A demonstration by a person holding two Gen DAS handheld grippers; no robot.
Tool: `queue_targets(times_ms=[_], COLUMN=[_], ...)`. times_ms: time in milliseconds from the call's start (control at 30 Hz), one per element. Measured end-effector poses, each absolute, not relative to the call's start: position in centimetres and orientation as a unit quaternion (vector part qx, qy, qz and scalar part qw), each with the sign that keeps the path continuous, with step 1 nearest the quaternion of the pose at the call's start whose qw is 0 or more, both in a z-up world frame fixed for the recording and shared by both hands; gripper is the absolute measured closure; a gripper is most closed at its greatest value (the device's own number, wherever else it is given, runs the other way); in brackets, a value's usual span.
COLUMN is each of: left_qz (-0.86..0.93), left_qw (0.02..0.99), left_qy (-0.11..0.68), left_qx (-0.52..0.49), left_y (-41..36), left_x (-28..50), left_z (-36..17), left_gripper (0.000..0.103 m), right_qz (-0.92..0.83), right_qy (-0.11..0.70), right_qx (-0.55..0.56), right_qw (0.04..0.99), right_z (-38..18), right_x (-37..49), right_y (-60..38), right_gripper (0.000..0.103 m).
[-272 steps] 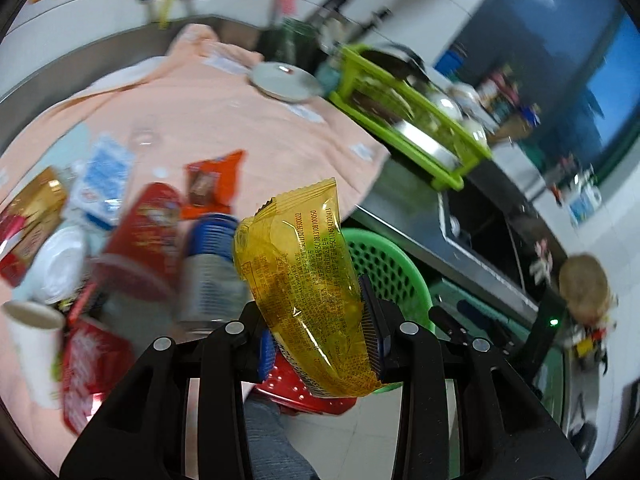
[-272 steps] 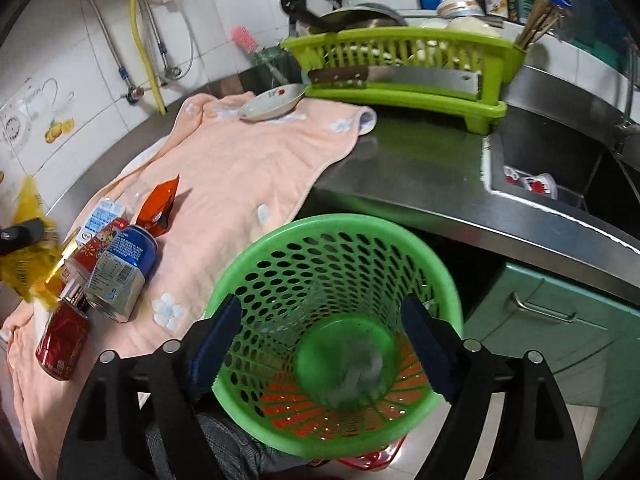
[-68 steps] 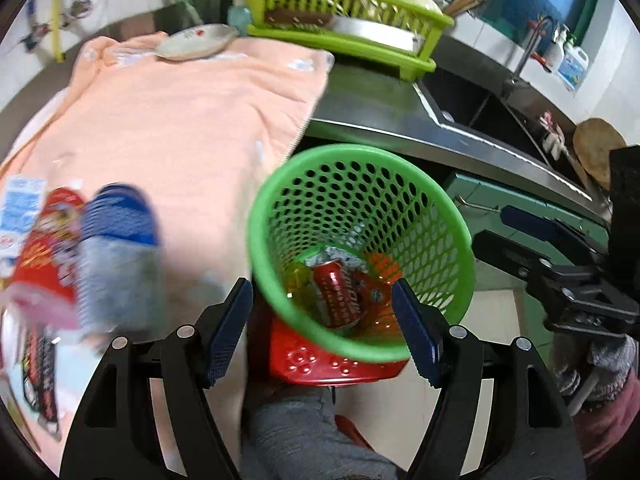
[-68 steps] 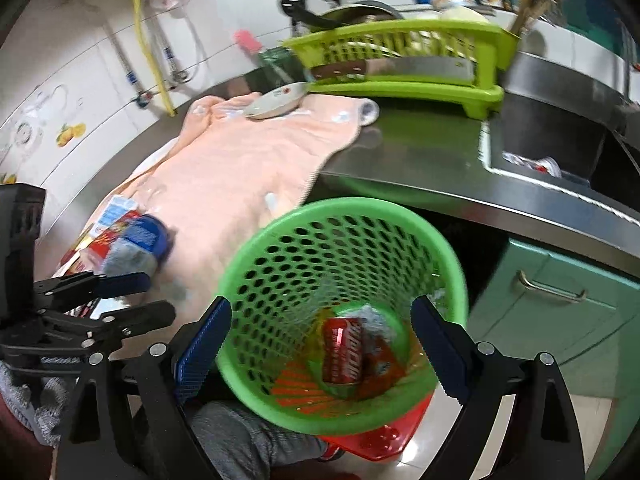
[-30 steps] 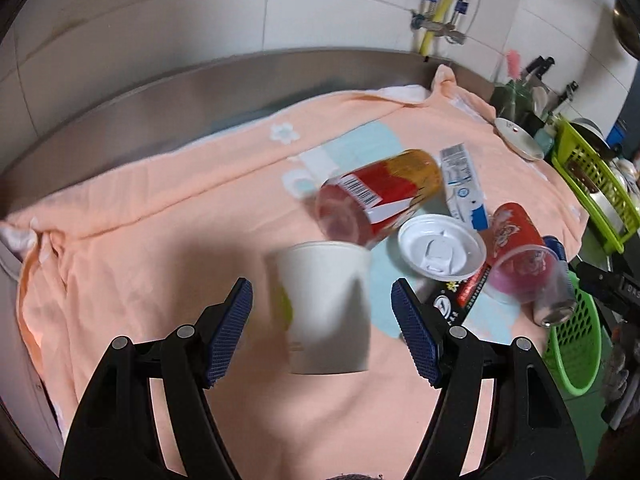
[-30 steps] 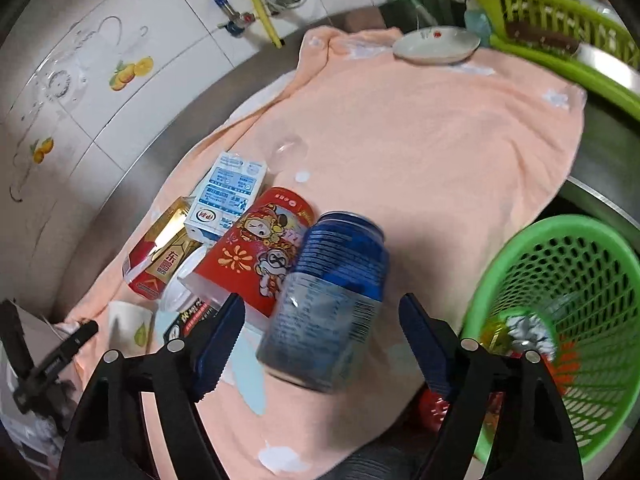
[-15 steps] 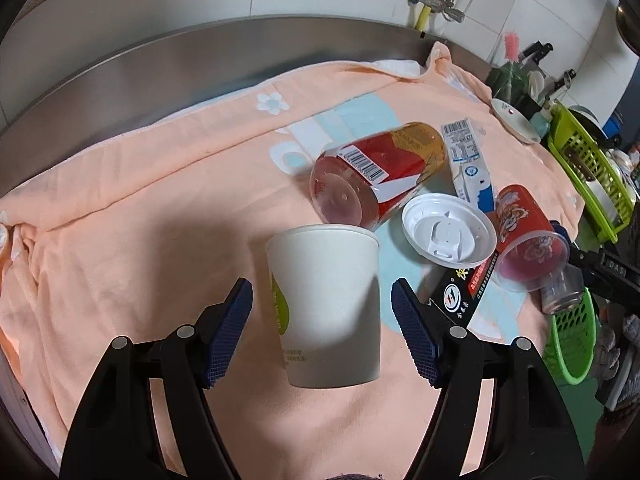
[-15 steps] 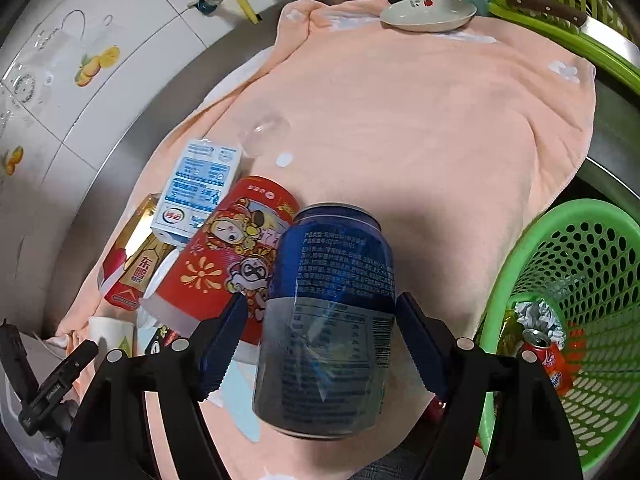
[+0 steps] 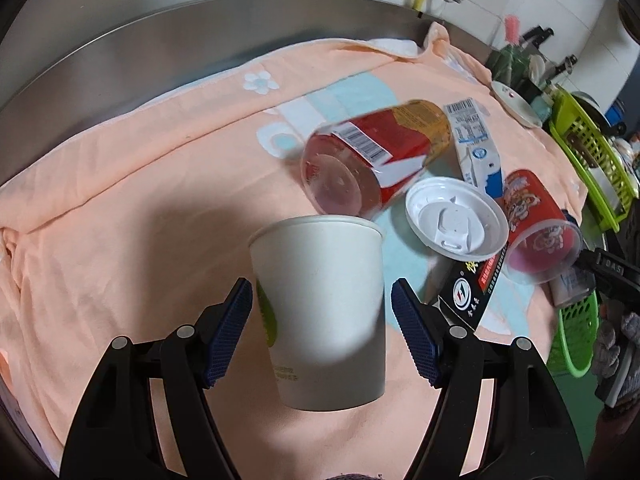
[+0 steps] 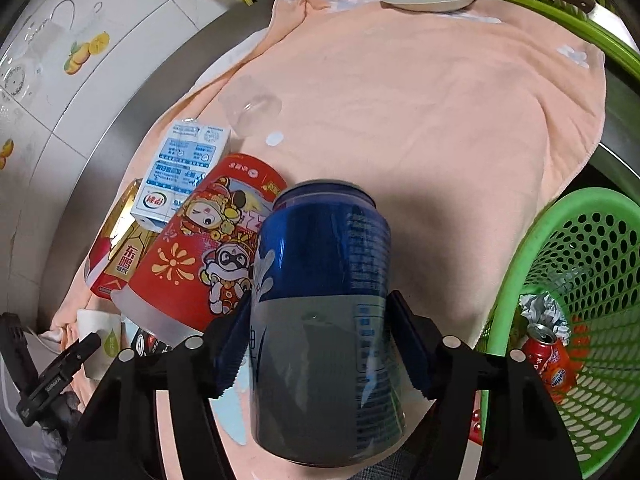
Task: Collect trash
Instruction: 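Lift the blue can with the right gripper while the left gripper grasps the paper cup, then lower the blue can into the green basket and open the right gripper while the left carries the cup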
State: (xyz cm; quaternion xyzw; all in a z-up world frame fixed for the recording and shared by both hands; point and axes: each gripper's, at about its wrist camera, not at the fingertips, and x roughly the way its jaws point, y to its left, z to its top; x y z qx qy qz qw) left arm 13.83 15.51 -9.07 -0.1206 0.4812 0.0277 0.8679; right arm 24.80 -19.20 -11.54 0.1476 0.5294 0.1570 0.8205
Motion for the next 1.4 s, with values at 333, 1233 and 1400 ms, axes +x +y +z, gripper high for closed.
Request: queue_targets(times_ms=[333, 1233, 1400], left_qz=[0.018, -0.029, -0.055], left_qw=[0.860, 0.888, 0.892], left_qy=[0.495, 0.441, 0.431], left_qx=[-0.125, -0.127, -0.124], left_y=[15.5, 13.4, 11.5], left_x=[14.3, 11.2, 10.8], left_z=[-10.3, -5.2, -3.4], left_gripper=[0.032, 0.042, 0.042], right_qz=[0.170, 0.033, 0.004], right_qy=[0.520, 0.503, 0.537], right_qx=[0.155, 0.144, 0.137], right_qw=[0.822, 0.852, 0.833], right_z=[-11.7, -12.3, -16.4], right_x=[24.2, 18.4, 18.6], right_y=[-19.6, -36.5, -38.8], right_gripper=[0.041, 0.041, 0.041])
